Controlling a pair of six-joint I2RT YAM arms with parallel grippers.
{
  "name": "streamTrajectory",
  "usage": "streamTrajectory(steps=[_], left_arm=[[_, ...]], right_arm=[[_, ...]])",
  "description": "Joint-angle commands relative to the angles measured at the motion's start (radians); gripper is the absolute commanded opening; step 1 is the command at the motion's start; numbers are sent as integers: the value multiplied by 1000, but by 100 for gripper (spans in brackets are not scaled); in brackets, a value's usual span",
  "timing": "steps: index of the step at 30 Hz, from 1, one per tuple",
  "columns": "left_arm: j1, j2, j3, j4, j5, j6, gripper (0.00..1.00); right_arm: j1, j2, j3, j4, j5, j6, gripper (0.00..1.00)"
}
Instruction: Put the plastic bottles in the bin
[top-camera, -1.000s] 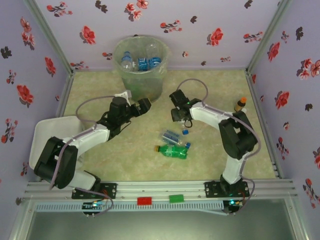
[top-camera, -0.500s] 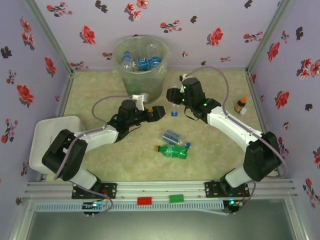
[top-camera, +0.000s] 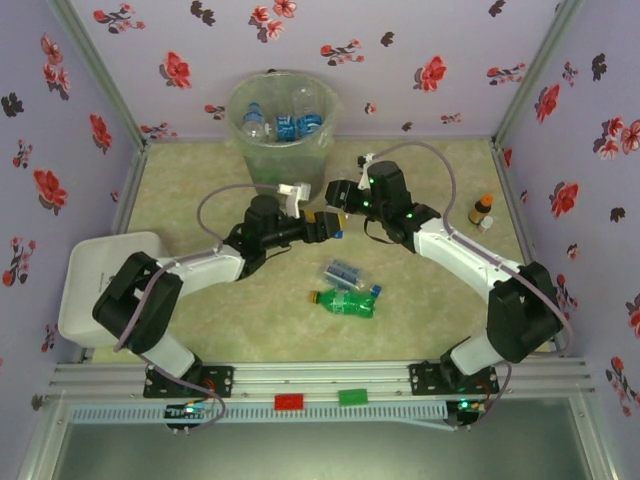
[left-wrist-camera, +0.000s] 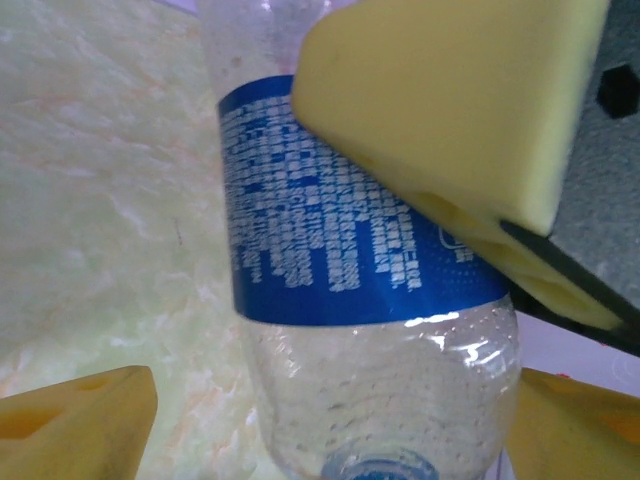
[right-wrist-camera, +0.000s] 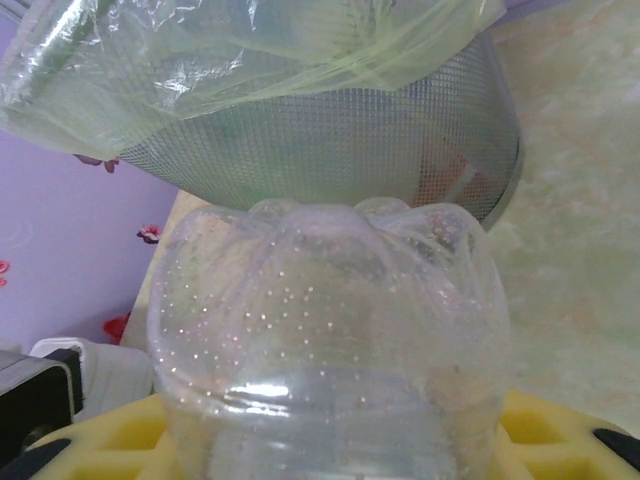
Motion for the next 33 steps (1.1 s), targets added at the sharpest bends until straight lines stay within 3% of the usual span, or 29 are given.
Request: streamTrajectory(steps=[1,10,15,18,25,33], left_arm=[[-9,26,39,49,26,14,82],[-9,62,47,127,34,-38,55],[-8,58,44,117,38,-39,36],[-9,51,36,110,37,-37,35],[10,11,4,80,4,-34,35],[92,-99,95,-155,-16,91,35]], right_arm=[[-6,-30,-16,63,-41,38,48],[-6,-30,-51,108,-53,68,49],[-6,-35,-56,126,-43,73,58],[-6,-36,-52,137,-41,73,63],[-30,-81,-32,73,35,28,98],[-78,-226,-101,-67,254,-58,100]])
